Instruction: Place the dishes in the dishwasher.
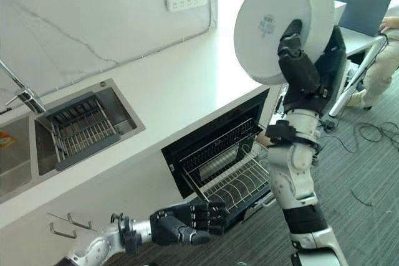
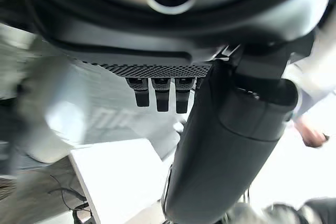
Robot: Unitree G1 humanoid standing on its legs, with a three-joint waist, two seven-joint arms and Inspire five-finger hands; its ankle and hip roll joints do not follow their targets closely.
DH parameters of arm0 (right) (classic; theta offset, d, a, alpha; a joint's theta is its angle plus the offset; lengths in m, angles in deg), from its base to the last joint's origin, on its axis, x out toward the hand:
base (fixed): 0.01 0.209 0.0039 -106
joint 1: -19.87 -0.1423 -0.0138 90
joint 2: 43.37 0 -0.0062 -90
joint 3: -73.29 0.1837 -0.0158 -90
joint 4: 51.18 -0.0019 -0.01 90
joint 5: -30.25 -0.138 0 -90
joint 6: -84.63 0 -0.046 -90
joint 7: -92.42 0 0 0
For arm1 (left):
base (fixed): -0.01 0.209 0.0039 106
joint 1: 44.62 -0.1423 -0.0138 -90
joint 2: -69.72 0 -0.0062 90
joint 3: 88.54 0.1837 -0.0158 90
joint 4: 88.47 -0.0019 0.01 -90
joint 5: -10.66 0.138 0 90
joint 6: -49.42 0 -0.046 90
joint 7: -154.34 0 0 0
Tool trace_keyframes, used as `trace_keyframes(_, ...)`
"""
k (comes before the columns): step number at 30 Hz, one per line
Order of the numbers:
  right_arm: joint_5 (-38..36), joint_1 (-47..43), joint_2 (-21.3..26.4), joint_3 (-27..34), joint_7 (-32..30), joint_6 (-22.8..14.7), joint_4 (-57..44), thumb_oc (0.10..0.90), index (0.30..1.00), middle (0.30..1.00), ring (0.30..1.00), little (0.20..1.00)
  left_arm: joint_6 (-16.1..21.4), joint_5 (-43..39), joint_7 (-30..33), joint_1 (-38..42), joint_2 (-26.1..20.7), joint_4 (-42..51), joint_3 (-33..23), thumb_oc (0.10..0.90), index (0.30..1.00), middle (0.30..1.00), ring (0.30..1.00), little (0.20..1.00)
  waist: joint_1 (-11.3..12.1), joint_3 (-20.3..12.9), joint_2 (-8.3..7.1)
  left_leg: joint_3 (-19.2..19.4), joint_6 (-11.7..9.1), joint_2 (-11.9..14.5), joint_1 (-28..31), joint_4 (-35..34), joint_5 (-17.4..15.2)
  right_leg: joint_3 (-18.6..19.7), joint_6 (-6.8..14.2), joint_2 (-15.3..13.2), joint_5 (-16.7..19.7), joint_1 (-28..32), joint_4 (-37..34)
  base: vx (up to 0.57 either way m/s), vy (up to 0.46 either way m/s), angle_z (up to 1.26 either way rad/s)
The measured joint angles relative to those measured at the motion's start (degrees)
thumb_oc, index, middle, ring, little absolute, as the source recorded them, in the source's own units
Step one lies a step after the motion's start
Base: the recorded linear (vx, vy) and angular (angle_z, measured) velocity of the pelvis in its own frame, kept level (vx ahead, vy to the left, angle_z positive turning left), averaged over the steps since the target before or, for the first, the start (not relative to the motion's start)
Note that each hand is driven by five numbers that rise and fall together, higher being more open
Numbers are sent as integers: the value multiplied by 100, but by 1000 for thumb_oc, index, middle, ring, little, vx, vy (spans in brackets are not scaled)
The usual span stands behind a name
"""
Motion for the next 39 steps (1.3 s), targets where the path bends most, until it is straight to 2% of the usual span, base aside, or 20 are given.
trace_keyframes(2, 118, 313, 4, 16, 138, 217, 34, 400, 300, 300, 300, 300, 7, -107, -102, -210, 345, -942, -152, 800, 900, 900, 900, 900, -6, -140, -26, 17, -2, 14, -80, -30, 52, 36, -24, -6, -56, -154, 109, -16, -105, -4)
trace_keyframes(3, 119, 433, 3, 22, 157, 301, 37, 400, 300, 300, 300, 300, 2, -99, -52, -227, 360, -1186, -157, 800, 900, 900, 900, 900, -12, -139, -51, 16, -19, 13, -82, -73, 104, 29, -38, -6, -61, -179, 148, -44, -133, -1)
trace_keyframes(4, 203, 677, 3, 70, 342, 404, 33, 400, 300, 300, 300, 300, 199, -110, 41, -432, 556, -1739, -480, 800, 900, 900, 900, 900, 8, -159, -90, 20, -13, 13, -92, -86, 122, 31, -34, -9, -70, -201, 163, -47, -101, 2)
trace_keyframes(5, 367, 1003, 1, 160, 562, 450, 29, 400, 300, 300, 300, 300, 627, -164, 361, -594, 968, -2394, -1106, 800, 900, 900, 900, 900, 26, -188, -136, 16, -14, 6, -94, -86, 123, 29, -32, -17, -75, -201, 160, -50, -75, 8)
trace_keyframes(6, 397, 1395, -76, 186, 693, 524, 43, 400, 300, 300, 300, 300, 1178, -213, 892, -702, 1171, -2867, -1655, 800, 900, 900, 900, 900, 26, -223, -226, -8, -6, -4, -158, -98, 127, 4, -1, -38, -107, -241, 173, -50, -38, 7)
trace_keyframes(7, 450, 1916, -314, 230, 823, 600, 59, 400, 300, 300, 300, 300, 1552, -206, 1335, -719, 1147, -3258, -2158, 800, 900, 900, 900, 900, 41, -276, -310, 11, 19, -44, -188, -141, 143, 13, 14, -71, -108, -297, 182, -55, -34, 9)
trace_keyframes(9, 493, 2492, -586, 266, 883, 652, 69, 400, 300, 300, 300, 300, 1940, -189, 1789, -887, 1271, -3619, -2861, 800, 900, 900, 900, 900, 69, -330, -372, 11, 34, -81, -209, -172, 148, 6, 24, -98, -110, -297, 180, -41, -7, 2)
trace_keyframes(10, 491, 2709, -818, 344, 879, 742, 141, 400, 300, 300, 300, 300, 2404, -53, 2022, -875, 1516, -4131, -3504, 800, 900, 900, 900, 900, 69, -358, -397, -10, 32, -87, -209, -176, 149, -18, 32, -99, -104, -258, 153, -25, 24, 4)
trace_keyframes(11, 486, 2734, -928, 417, 827, 871, 387, 400, 300, 300, 300, 300, 2774, 66, 2348, -786, 1603, -4486, -3788, 800, 900, 900, 900, 900, 77, -391, -406, -27, 36, -90, -206, -167, 145, -31, 35, -103, -92, -234, 134, -15, 31, 12)
trace_keyframes(13, 486, 2654, -938, 546, 587, 1055, 869, 400, 300, 300, 300, 300, 3014, 303, 2674, -867, 1434, -4746, -3504, 800, 900, 900, 900, 900, 205, -396, -413, -68, 82, -122, -244, -156, 119, -99, 59, -170, -73, -186, 121, -11, 43, 22)
trace_keyframes(16, 491, 2382, -917, 653, 170, 1402, 1376, 400, 300, 300, 300, 300, 3170, 326, 2799, -894, 1451, -5013, -3377, 800, 900, 900, 900, 900, 338, -424, -465, -160, 108, -176, -303, -149, 68, -190, 91, -225, -4, -107, 24, -7, 66, 19)
trace_keyframes(17, 496, 2294, -913, 696, -25, 1553, 1382, 400, 300, 300, 300, 300, 3182, 327, 2799, -841, 1441, -5039, -3349, 800, 900, 900, 900, 900, 384, -455, -430, -187, 117, -199, -317, -151, 61, -225, 100, -235, 33, -78, -19, -6, 62, 11)
trace_keyframes(18, 535, 2209, -913, 694, -126, 1649, 1380, 400, 300, 300, 300, 300, 3181, 333, 2819, -841, 1438, -5055, -3342, 800, 900, 900, 900, 900, 388, -437, -482, -212, 136, -228, -326, -147, 53, -243, 119, -247, 47, -53, -34, -7, 59, 12)
trace_keyframes(21, 856, 2108, -891, 695, -328, 1723, 1376, 400, 300, 300, 300, 300, 3179, 349, 2905, -801, 1408, -5104, -3339, 800, 900, 900, 900, 900, 451, -490, -518, -265, 178, -246, -405, -64, -3, -285, 144, -257, 72, -32, -72, -4, 44, 9)
trace_keyframes(26, 2283, 2090, -639, 670, -737, 2161, 1440, 400, 300, 300, 300, 300, 3151, 406, 3006, -761, 1343, -5102, -3349, 800, 900, 900, 900, 900, 504, -501, -618, -320, 207, -270, -491, 15, 4, -334, 128, -271, 124, -14, -112, -1, 18, 6)
trace_keyframes(29, 3117, 2081, -211, 437, -771, 2368, 1440, 400, 300, 300, 300, 300, 3133, 529, 3047, -700, 1332, -5156, -3352, 800, 900, 900, 900, 900, 506, -500, -620, -356, 193, -271, -474, 35, -21, -377, 141, -265, 125, 69, -153, 7, 14, 6)
trace_keyframes(33, 4083, 1785, 47, 104, -807, 2394, 1886, 400, 300, 300, 300, 300, 3124, 532, 3051, -597, 1322, -5270, -3352, 800, 900, 900, 900, 900, 516, -499, -621, -392, 189, -276, -483, 34, -23, -401, 145, -261, 122, 91, -157, 11, 4, 4)
trace_keyframes(35, 4709, 1755, 217, -198, -849, 2398, 2249, 400, 300, 300, 300, 300, 3117, 532, 3041, -570, 1324, -5255, -3335, 800, 900, 900, 900, 900, 603, -497, -625, -487, 188, -301, -489, 28, -26, -486, 213, -274, 76, 173, -171, 26, 5, 17)
trace_keyframes(39, 5357, 1725, 320, -658, -861, 2400, 2630, 400, 300, 300, 300, 300, 3101, 575, 3034, -503, 1322, -5256, -3322, 800, 900, 900, 900, 900, 700, -487, -641, -605, 194, -332, -511, 29, -30, -574, 253, -281, 46, 276, -191, 20, 4, 16)
